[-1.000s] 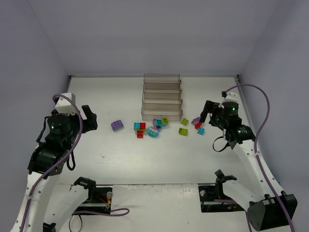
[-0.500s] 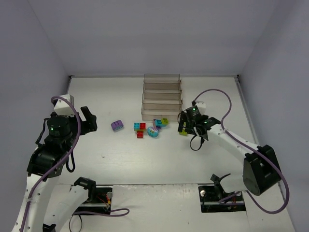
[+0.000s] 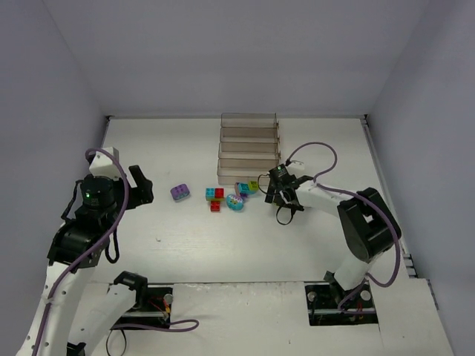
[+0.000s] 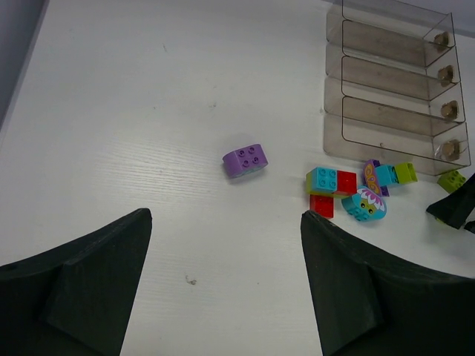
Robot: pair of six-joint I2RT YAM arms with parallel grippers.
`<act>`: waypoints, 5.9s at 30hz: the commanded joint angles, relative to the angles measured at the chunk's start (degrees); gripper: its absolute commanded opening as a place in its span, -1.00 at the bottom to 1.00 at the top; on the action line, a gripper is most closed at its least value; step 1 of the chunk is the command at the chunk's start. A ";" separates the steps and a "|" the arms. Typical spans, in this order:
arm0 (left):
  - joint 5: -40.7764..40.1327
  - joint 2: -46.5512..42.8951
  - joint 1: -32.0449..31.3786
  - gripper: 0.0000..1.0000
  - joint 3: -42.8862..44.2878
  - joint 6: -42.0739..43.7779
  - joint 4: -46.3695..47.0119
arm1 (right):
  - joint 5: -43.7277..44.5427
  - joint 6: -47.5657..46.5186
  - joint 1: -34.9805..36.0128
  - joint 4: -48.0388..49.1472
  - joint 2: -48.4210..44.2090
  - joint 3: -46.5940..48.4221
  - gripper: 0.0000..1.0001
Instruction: Sort the legos into containers by color
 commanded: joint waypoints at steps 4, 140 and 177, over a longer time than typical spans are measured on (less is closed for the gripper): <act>0.29 0.81 -0.84 0.50 0.36 -1.06 2.61 | 4.46 1.96 0.30 2.61 2.25 3.71 0.27; 5.21 9.96 -1.19 0.50 -2.81 -2.99 1.47 | -11.18 -23.35 -5.59 11.67 6.90 21.28 -0.27; 8.82 14.17 -2.42 0.50 -1.40 -5.27 3.66 | -4.85 -11.04 -17.98 1.47 -13.75 -8.42 0.00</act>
